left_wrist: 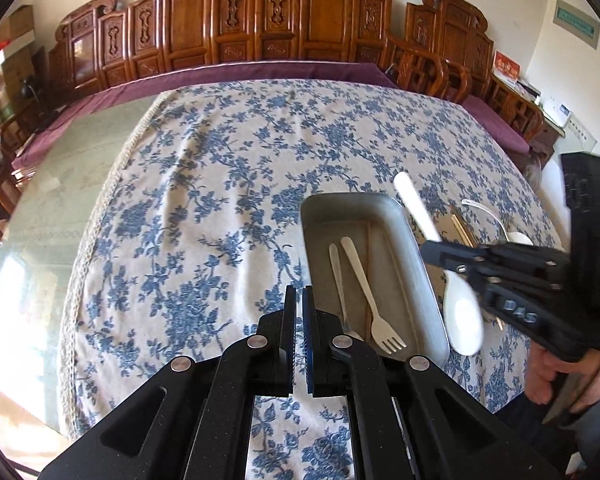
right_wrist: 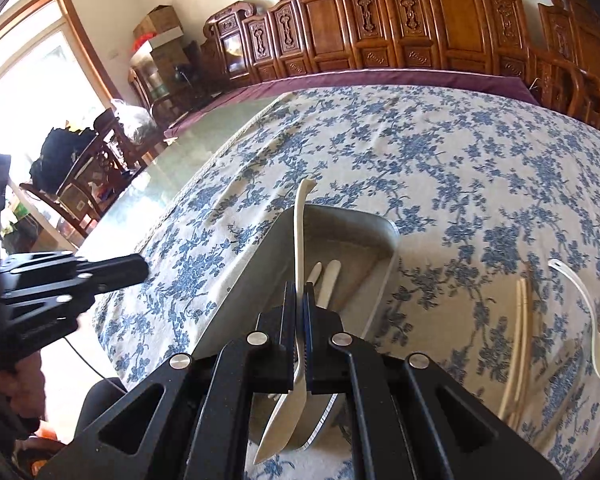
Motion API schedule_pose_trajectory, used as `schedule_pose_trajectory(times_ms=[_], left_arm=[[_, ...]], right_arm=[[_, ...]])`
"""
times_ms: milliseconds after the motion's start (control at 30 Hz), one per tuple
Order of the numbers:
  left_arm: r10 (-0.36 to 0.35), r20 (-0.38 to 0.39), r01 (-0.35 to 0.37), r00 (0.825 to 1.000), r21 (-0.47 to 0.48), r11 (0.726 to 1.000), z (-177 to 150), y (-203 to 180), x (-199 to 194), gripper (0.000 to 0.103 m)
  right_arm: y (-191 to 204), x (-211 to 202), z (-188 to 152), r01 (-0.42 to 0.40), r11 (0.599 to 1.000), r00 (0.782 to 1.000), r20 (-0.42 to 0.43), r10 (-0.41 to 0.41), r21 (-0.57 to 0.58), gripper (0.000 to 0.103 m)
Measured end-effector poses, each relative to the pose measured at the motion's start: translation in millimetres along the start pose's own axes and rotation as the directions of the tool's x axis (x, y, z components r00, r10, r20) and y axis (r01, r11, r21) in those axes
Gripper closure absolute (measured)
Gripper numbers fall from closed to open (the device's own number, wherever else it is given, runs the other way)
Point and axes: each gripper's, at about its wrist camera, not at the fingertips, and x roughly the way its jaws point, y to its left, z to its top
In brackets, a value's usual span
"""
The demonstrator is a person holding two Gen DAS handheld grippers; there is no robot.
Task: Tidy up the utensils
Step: 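Lower the white plastic knife into the grey tray and open the right gripper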
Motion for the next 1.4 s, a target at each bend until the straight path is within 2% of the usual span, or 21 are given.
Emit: schedule_pose_trajectory(times_ms=[500,767,1033,1100,1400], left_arm=[[0.006,0.025,-0.006,1.0,-0.016,1.0,-2.6,10.7,-17.4,0.101],[0.007,0.028,-0.006,1.0,-0.012,1.0,-1.5,6.0,-21.1,0.101],[-0.002,0.027,0.002,1.0,0.0,1.0,-1.8,-5.2,-20.4,0.099],[-0.01,0.027,0.01,1.0,0.006,1.0,-1.9,-12.2,-19.4,0.09],[-0.063,0.023,0.062,0.998,0.045,0.997,-2.0,-55.4,-9.7,0.066]], right_arm=[[3.4,53.6,4.0,0.005,0.999,0.998,-0.066,-0.002,0.038,0.099],[3.5,57.5,3.2,-0.001,0.999,0.998,-0.07,0.004,0.039,0.095],[-4.2,13.9,-2.6,0.016,1.0,1.0,-0.005,-0.016,0.007,0.095],[-9.8,-3.5,-7.5,0.028,1.0,0.999,0.016,-0.028,-0.001,0.095],[-56.3,-78.2,-33.4,0.131,0.991,0.988,0.083,-0.13,0.004,0.095]])
